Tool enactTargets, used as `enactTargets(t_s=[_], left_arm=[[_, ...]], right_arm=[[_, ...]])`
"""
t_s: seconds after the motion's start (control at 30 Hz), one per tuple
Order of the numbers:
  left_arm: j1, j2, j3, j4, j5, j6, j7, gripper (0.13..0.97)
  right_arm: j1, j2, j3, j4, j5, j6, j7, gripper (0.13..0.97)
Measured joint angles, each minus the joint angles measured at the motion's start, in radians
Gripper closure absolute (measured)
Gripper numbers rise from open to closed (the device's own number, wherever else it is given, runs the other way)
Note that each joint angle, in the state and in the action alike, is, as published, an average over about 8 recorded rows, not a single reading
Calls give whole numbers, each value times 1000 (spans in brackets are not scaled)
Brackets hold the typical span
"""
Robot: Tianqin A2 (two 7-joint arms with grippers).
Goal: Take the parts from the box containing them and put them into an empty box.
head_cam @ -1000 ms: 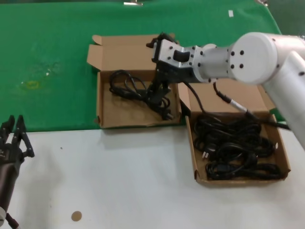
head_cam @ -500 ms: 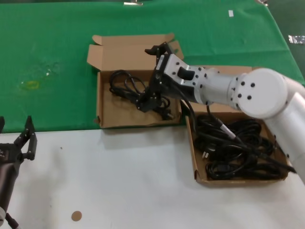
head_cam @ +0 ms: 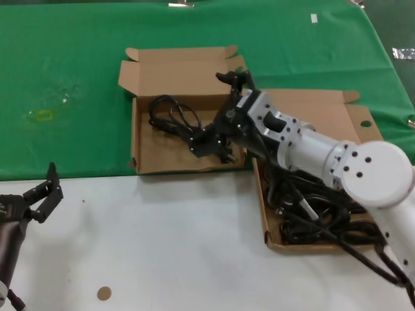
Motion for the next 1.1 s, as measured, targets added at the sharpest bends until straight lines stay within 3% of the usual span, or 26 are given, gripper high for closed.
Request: enactTargets(t_s=[0.27,0.57,0.87,1.1], left_arm=[[0,0,0,0,0,0,0,326],[0,0,0,0,0,0,0,194],[0,0,0,0,0,0,0,135],[0,0,0,0,0,0,0,134]], right_arm=[[-113,3,56,59,89,91,-30,129],[-241,7,120,125,190,194,-65,129],[-369,10,183,191,291,297,-99,129],[-468,13,233,242,368,378,-126,129]])
